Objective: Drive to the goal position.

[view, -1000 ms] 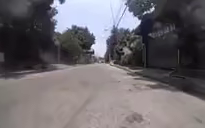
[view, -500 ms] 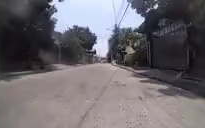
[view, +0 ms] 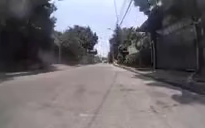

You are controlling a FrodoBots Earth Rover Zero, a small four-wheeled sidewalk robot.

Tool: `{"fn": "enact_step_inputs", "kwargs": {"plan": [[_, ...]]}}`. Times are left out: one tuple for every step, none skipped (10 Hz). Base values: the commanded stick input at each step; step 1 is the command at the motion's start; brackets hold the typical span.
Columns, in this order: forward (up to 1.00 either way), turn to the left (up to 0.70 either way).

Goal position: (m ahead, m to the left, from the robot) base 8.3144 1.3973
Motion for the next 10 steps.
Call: {"fn": "enact_step_inputs", "kwargs": {"plan": [[0.85,-0.03],[0.85,0.0],[0.85,0.0],[0.85,0.0],[0.85,0.0],[0.85,0.0],[0.85,-0.05],[0.85,-0.22],[0.85,-0.34],[0.85,-0.34]]}}
